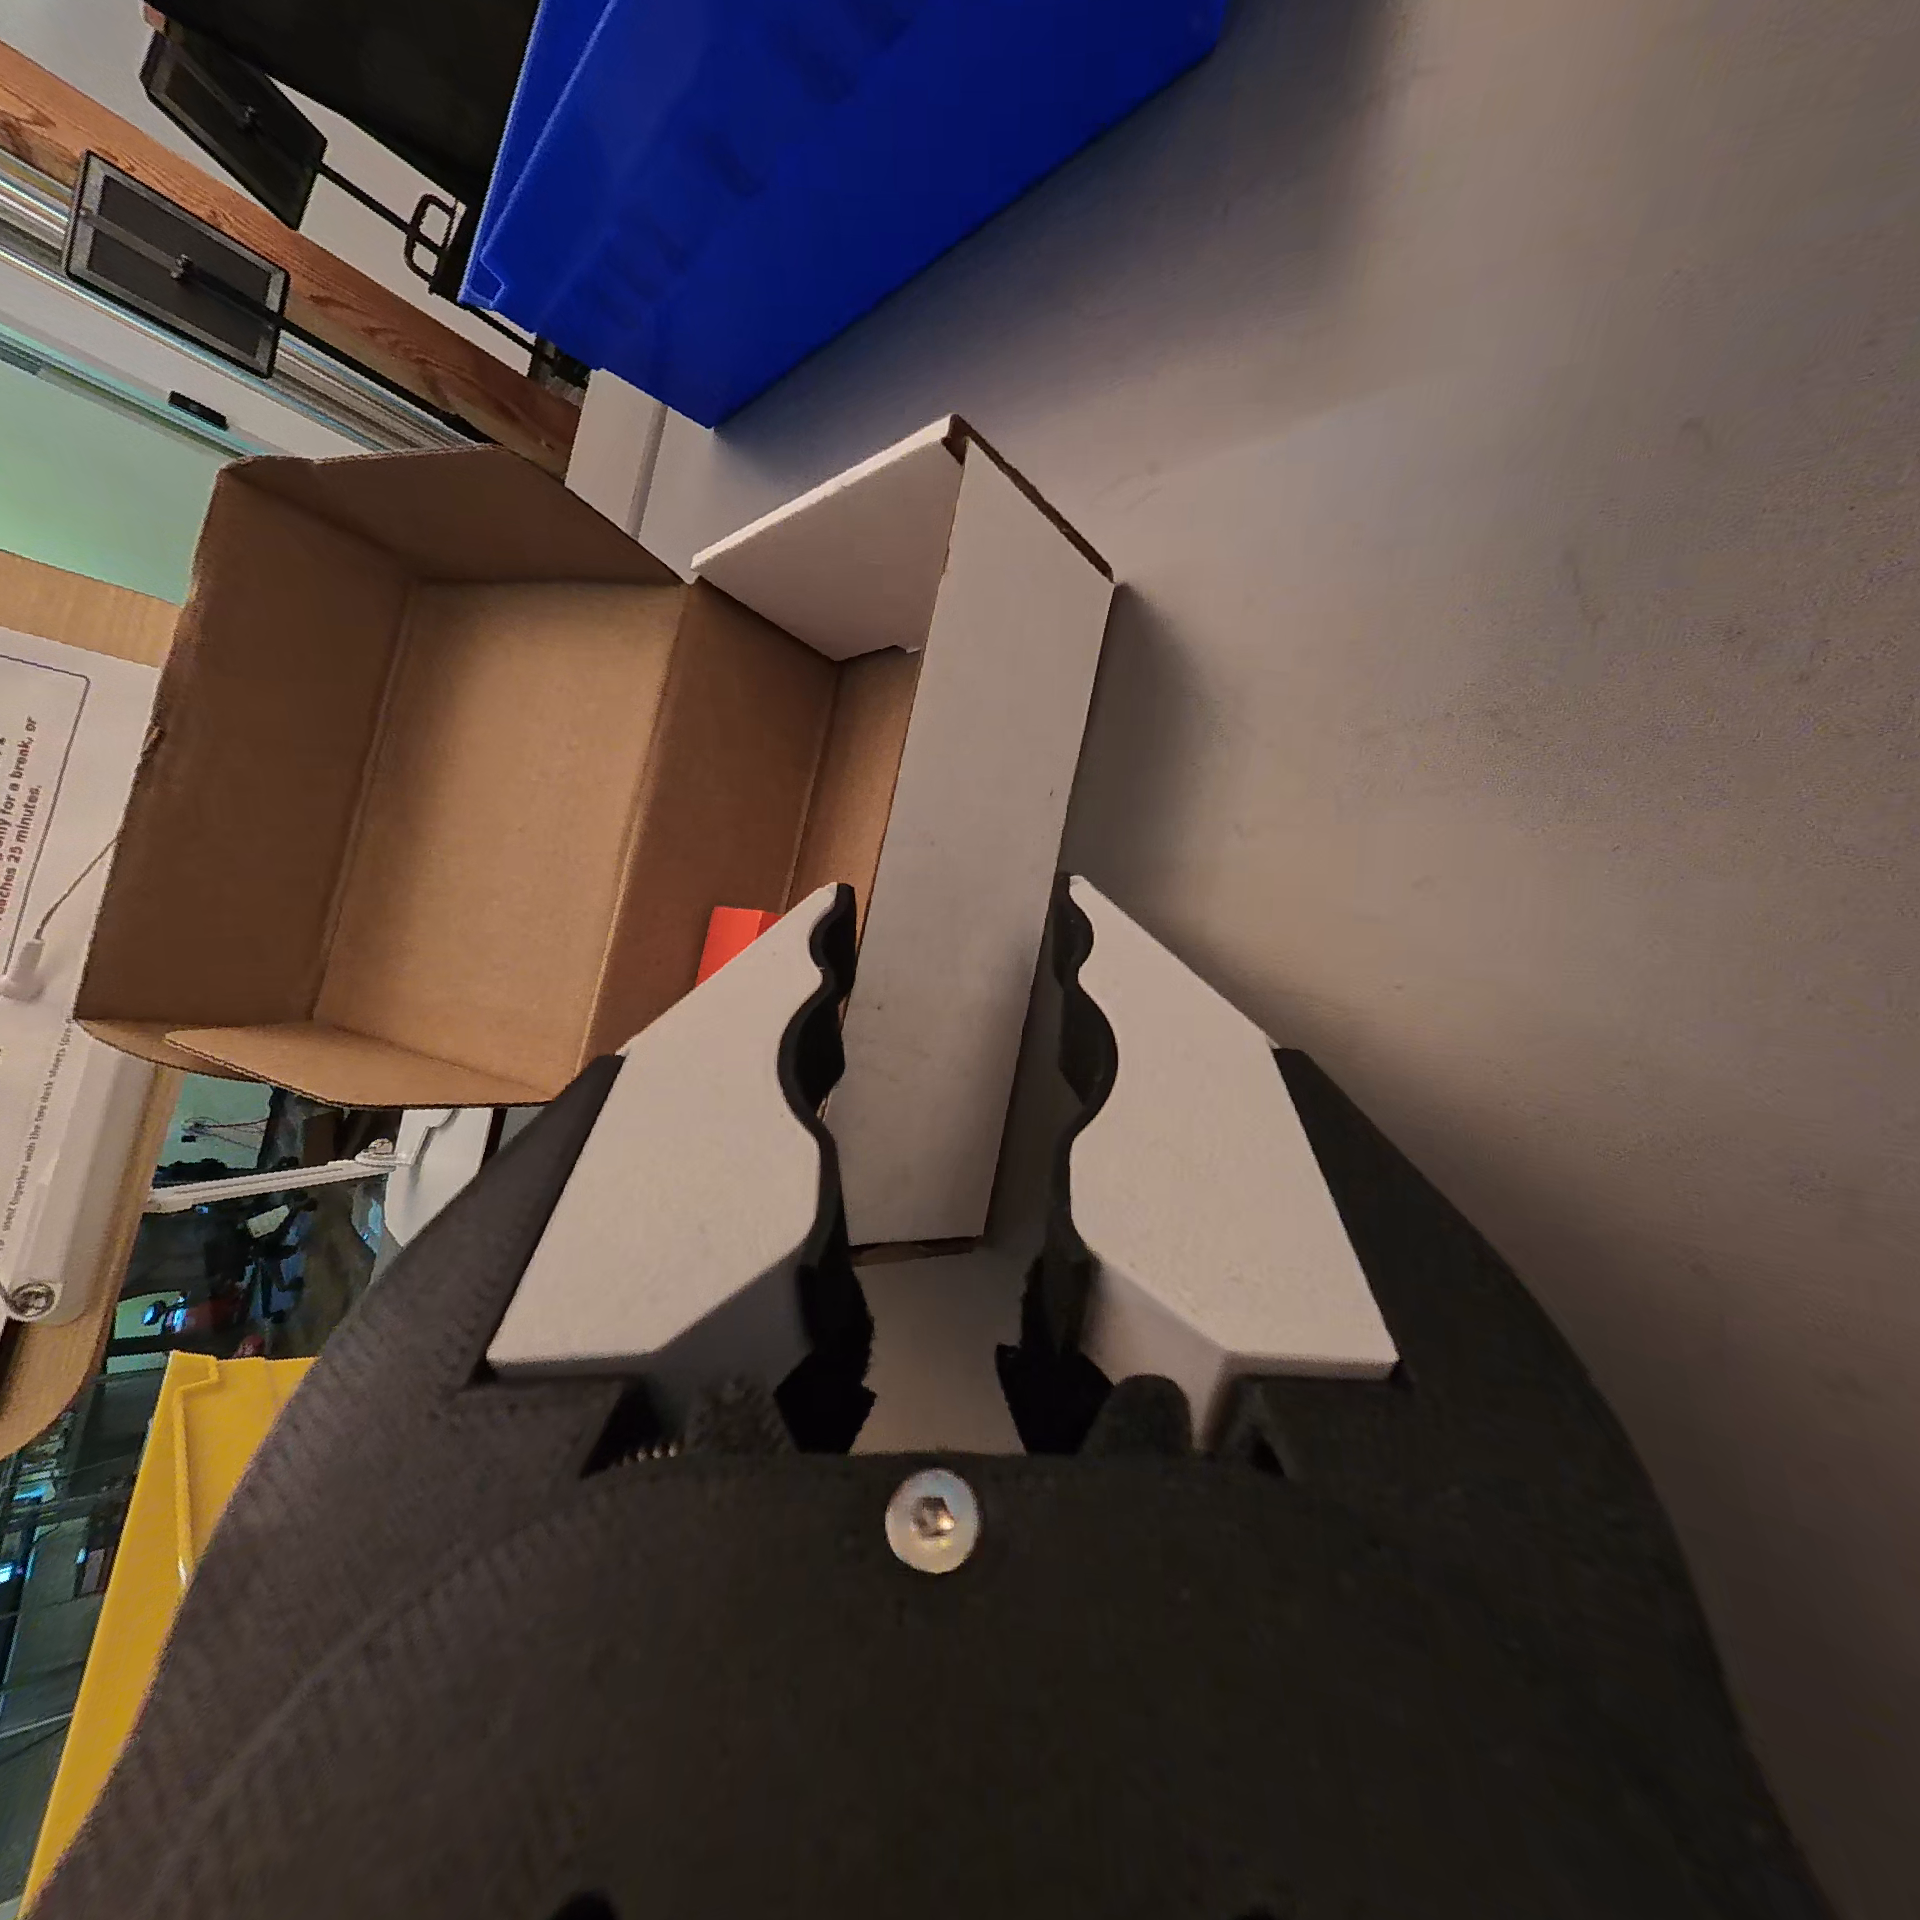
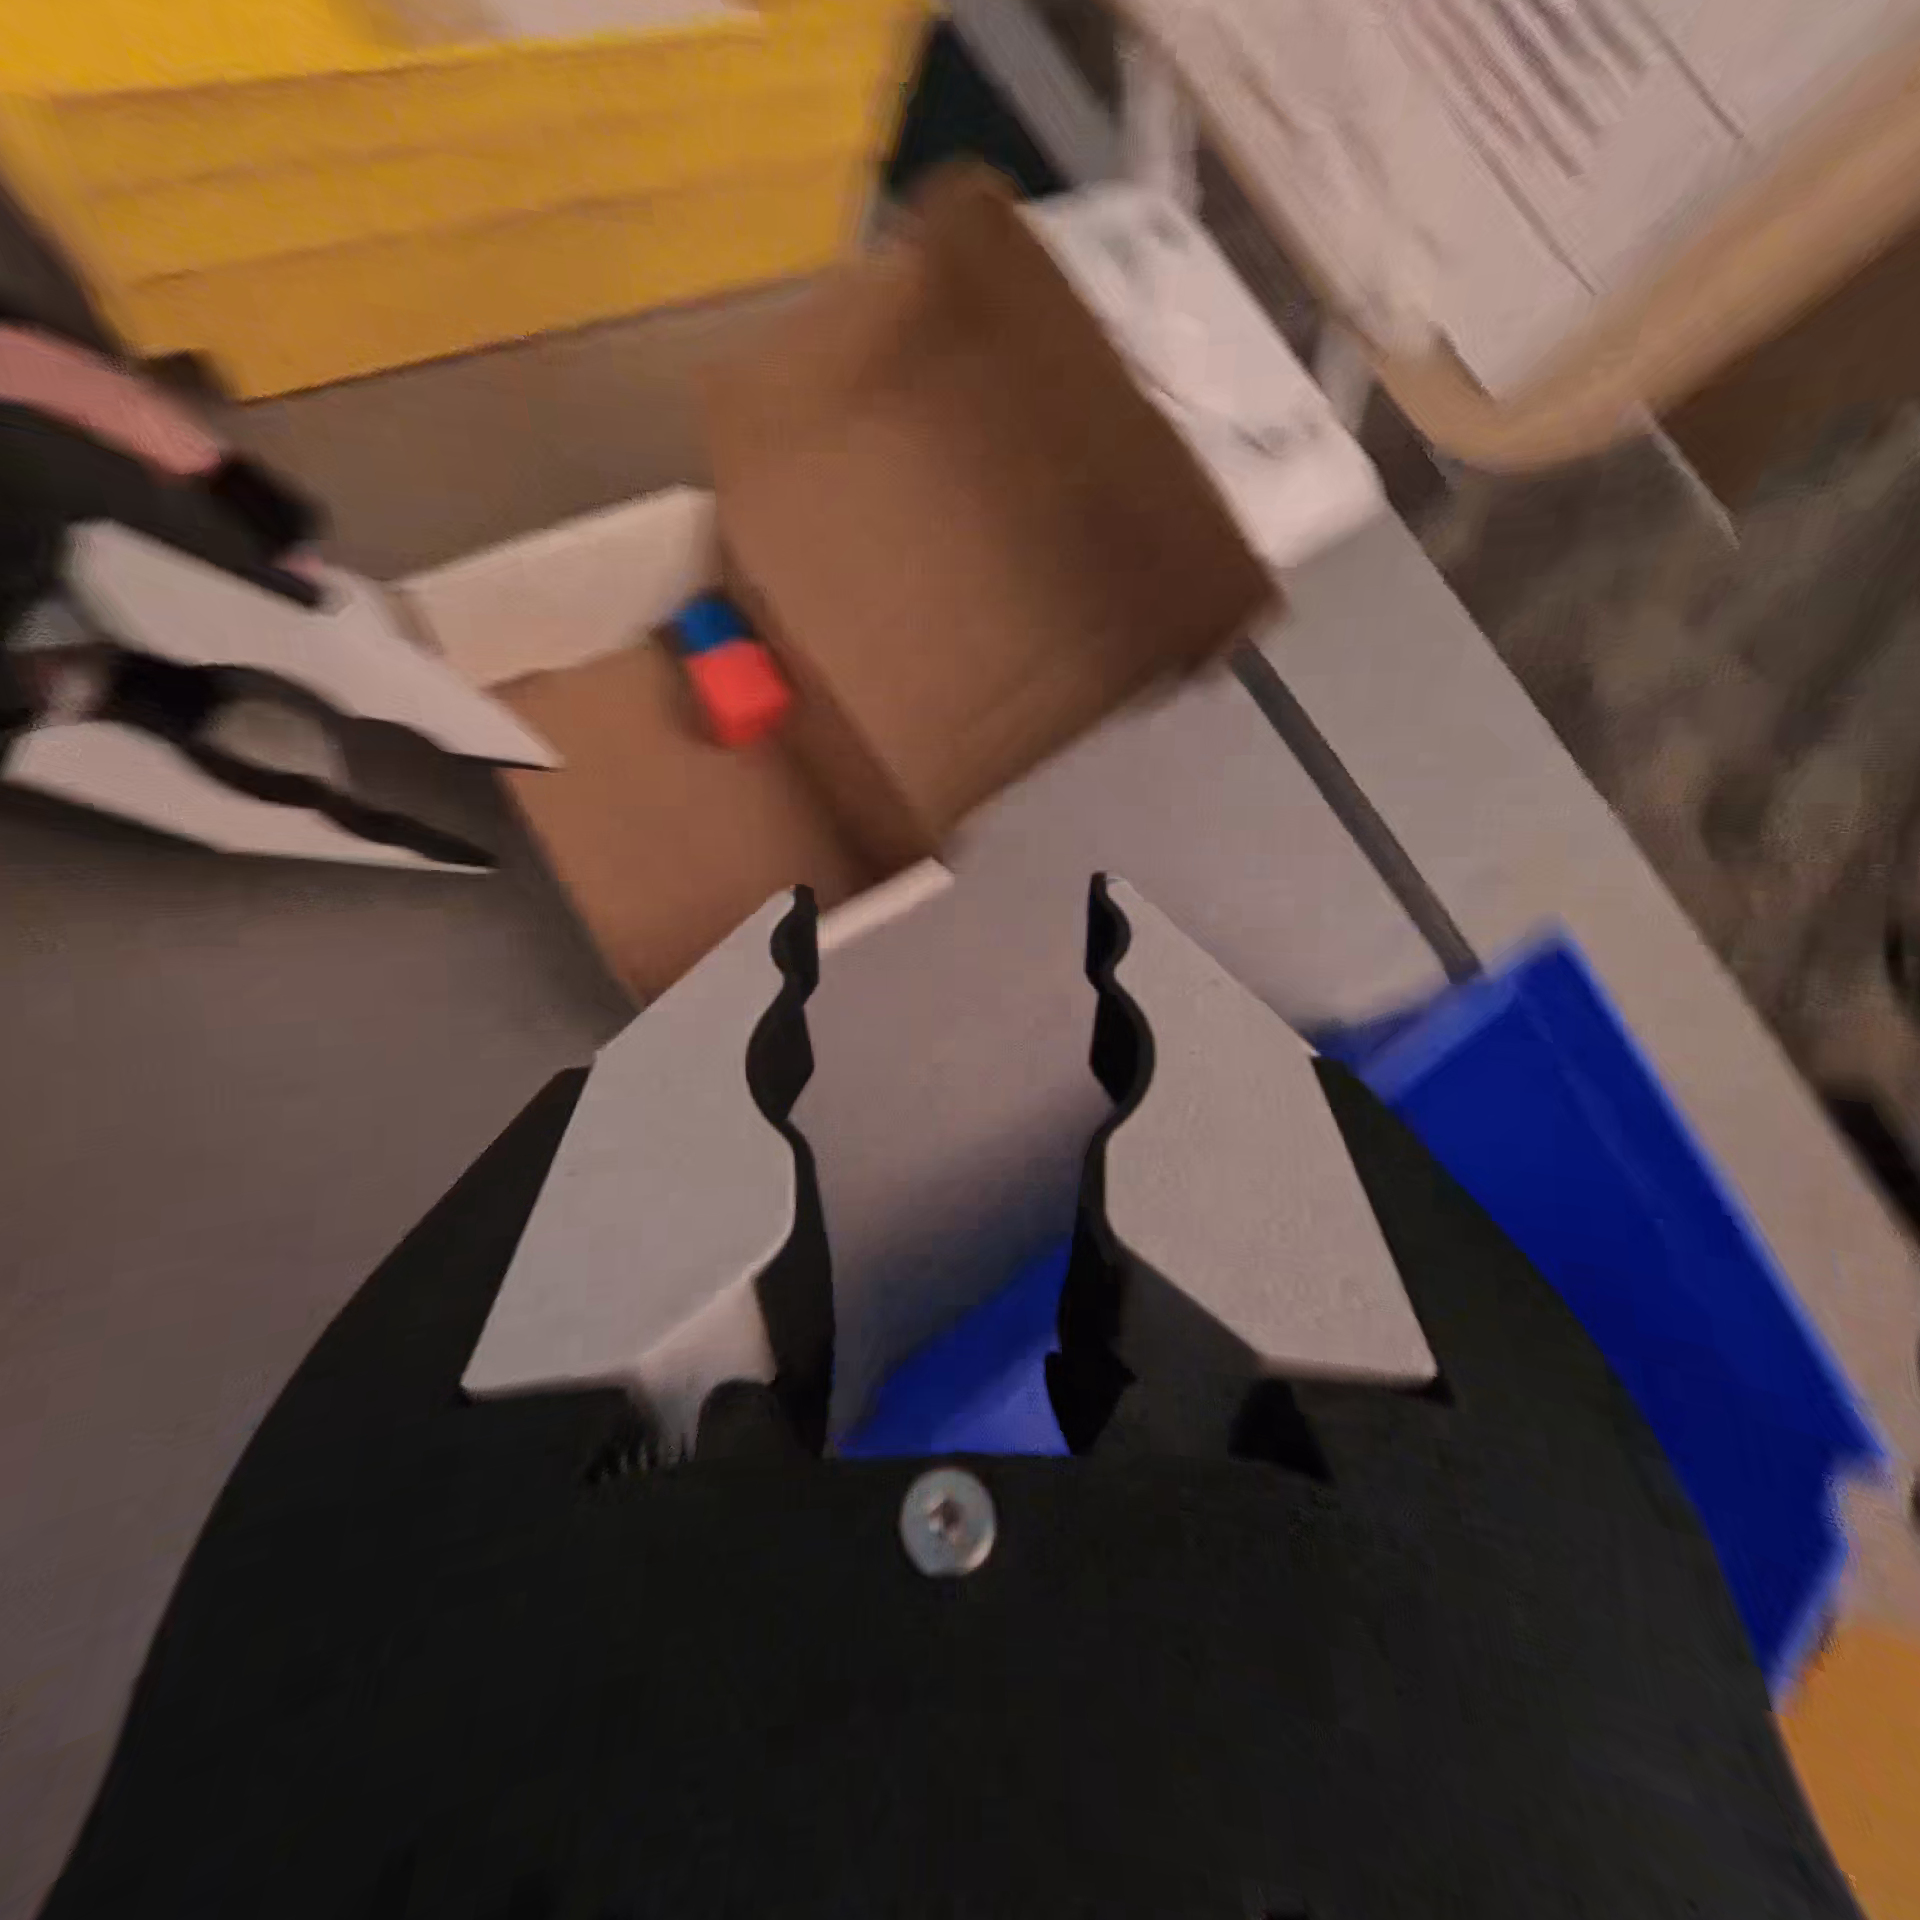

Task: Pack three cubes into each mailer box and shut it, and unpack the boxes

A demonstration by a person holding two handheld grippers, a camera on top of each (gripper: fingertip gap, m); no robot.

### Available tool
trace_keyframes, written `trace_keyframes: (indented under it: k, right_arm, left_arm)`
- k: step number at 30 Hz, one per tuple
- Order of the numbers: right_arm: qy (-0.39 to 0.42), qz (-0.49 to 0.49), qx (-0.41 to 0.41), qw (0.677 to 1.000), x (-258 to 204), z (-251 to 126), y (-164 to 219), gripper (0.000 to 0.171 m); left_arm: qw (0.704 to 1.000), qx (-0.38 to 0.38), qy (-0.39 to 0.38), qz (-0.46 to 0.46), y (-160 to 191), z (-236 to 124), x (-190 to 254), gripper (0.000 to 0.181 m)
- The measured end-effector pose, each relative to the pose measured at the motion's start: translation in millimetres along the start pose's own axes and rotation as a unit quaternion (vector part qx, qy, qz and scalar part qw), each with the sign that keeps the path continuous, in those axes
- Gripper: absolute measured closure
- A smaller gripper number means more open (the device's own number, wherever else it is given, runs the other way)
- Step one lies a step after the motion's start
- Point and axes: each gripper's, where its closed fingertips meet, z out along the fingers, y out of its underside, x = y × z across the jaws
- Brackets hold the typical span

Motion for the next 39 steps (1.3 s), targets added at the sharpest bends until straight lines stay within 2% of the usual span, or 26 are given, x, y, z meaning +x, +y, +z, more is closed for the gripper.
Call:
trace_keyframes:
  k: [1, 3, 7, 12, 16, 22, 26, 28, 29, 30, 32, 35, 39]
  right_arm:
    - [-0.026, -0.052, 0.005, 0.998, -23.9, 14.2, -12.3, 0.124]
    - [-0.046, -0.125, -0.001, 0.991, -54.7, 46.1, -24.6, 0.133]
    - [-0.089, -0.196, -0.043, 0.976, -90.2, 105.1, -22.0, 0.139]
    - [-0.087, -0.231, -0.100, 0.964, -91.9, 150.5, -2.8, 0.140]
    - [-0.078, -0.240, -0.136, 0.958, -88.7, 163.8, 10.1, 0.142]
    - [-0.091, -0.242, -0.136, 0.956, -95.9, 152.4, 9.8, 0.152]
    - [-0.101, -0.222, -0.145, 0.959, -91.9, 155.0, 9.8, 0.130]
    - [-0.114, -0.210, -0.164, 0.957, -91.0, 159.1, 15.3, 0.127]
    - [-0.115, -0.208, -0.167, 0.957, -89.8, 161.5, 16.6, 0.128]
    - [-0.122, -0.206, -0.173, 0.955, -90.9, 162.0, 18.6, 0.140]
    - [-0.130, -0.199, -0.175, 0.956, -92.9, 158.8, 17.3, 0.142]
    - [-0.103, -0.190, -0.144, 0.966, -82.4, 136.3, -1.3, 0.143]
    - [-0.013, -0.145, -0.077, 0.986, -33.5, 56.1, -33.8, 0.143]
  left_arm:
    - [1.000, -0.001, -0.001, 0.001, 0.2, -0.2, 0.1, 0.144]
    - [1.000, -0.001, -0.001, 0.003, 0.4, -0.4, 0.3, 0.144]
    - [1.000, 0.001, 0.002, -0.002, -0.4, -0.4, 0.7, 0.144]
    - [1.000, 0.003, 0.003, -0.003, -1.1, -0.1, 0.8, 0.144]
    - [1.000, 0.003, 0.003, -0.003, -1.1, 0.1, 0.7, 0.144]
    - [1.000, 0.003, 0.003, -0.002, -1.5, 0.3, 0.9, 0.144]
    - [1.000, 0.002, 0.003, -0.001, -1.4, 0.3, 1.3, 0.144]
    - [1.000, 0.002, 0.003, 0.000, -1.3, 0.1, 1.5, 0.144]
    - [1.000, 0.002, 0.003, 0.001, -1.3, 0.2, 1.5, 0.144]
    - [1.000, 0.002, 0.003, 0.001, -1.3, 0.2, 1.5, 0.144]
    - [1.000, 0.003, 0.003, 0.000, -1.4, 0.3, 1.2, 0.144]
    - [1.000, 0.004, 0.004, -0.002, -1.3, 0.2, 1.1, 0.144]
    - [1.000, 0.003, 0.004, 0.000, -1.1, 0.2, 1.6, 0.143]
